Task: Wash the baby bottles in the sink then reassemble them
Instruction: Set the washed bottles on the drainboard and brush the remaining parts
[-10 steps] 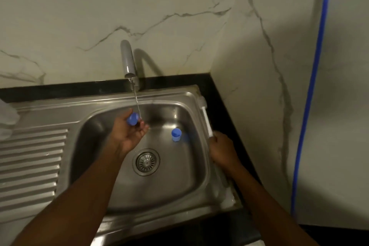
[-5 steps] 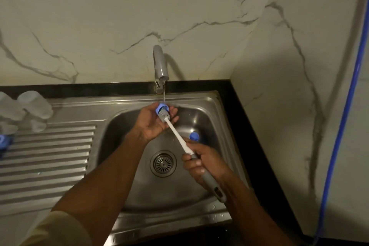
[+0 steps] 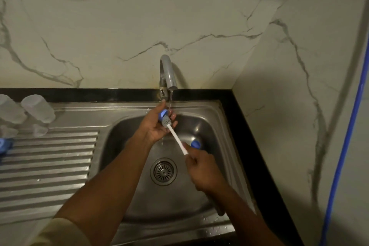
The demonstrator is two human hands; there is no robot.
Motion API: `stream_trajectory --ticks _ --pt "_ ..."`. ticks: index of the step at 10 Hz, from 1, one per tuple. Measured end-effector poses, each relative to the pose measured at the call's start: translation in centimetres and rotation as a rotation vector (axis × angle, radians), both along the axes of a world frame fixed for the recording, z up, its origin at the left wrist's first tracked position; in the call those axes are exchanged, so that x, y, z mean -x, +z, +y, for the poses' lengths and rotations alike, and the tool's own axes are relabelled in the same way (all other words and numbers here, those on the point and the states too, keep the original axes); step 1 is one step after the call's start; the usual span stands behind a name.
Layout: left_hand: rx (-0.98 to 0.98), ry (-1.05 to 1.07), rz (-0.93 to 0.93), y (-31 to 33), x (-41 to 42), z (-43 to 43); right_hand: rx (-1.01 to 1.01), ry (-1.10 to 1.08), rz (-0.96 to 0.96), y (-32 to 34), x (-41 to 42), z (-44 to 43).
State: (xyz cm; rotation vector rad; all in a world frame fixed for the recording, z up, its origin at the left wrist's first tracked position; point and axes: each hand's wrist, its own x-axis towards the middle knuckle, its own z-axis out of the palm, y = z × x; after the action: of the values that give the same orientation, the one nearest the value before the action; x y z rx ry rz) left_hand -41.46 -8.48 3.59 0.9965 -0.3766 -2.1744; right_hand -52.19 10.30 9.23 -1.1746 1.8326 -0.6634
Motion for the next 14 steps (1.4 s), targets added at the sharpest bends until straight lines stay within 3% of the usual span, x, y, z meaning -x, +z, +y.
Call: stream_trajectory --ticks 1,2,3,4,5,6,7,8,9,10,11,12,13,14 --pt "-0.011 -0.005 0.015 -0.3 0.3 -0.1 0.094 0.145 0.409 -1.2 -0.6 0.5" --pt "0.017 -0.034 -0.015 -0.2 0.3 0.0 0.071 -0.011 -0.082 -0.2 -1.0 0.4" --pt "-0.017 -0.039 0.045 0.0 0.0 0.1 -0.186 -0.223 -0.833 1.4 0.1 -0.4" --pt "-0.036 0.022 0.083 -0.4 0.5 0.2 -0.19 -0.163 -0.668 1.7 0.5 -0.6" --pt "-0.013 0.048 -0.012 -0.7 0.9 0.0 -0.017 0.179 0.346 0.9 0.7 -0.5" --pt "0.015 0.022 -0.046 -0.1 1.3 -0.6 0.044 0.189 0.48 -0.5 0.1 0.0" --pt "-0.031 0.016 0.048 0.2 0.6 -0.7 -0.038 -0.14 -0.421 0.7 1.2 -0.4" --pt "-0.046 0.02 0.184 0.5 -0.4 -0.7 -0.277 -0.33 -1.108 1.7 2.6 -0.9" --pt "-0.028 -0.054 0.126 0.4 0.0 -0.3 -0.244 -0.177 -0.833 1.7 2.2 -0.4" --pt "-0.014 -0.054 -0.043 -0.3 1.1 -0.4 -0.051 0.19 0.319 0.9 2.1 -0.9" --pt "0.012 -0.061 -0.093 -0.5 1.5 -0.8 0.024 0.274 0.628 -0.2 1.4 -0.8" --pt "-0.019 -0.118 0.032 -0.6 0.6 -0.7 -0.013 -0.009 -0.167 0.8 1.3 -0.4" --pt "0.008 -0.134 0.143 -0.4 -0.4 -0.5 -0.238 -0.304 -1.008 1.6 2.0 -0.8" --pt "-0.019 -0.079 0.071 -0.3 0.1 -0.3 -0.204 -0.139 -0.683 1.2 2.1 -0.3"
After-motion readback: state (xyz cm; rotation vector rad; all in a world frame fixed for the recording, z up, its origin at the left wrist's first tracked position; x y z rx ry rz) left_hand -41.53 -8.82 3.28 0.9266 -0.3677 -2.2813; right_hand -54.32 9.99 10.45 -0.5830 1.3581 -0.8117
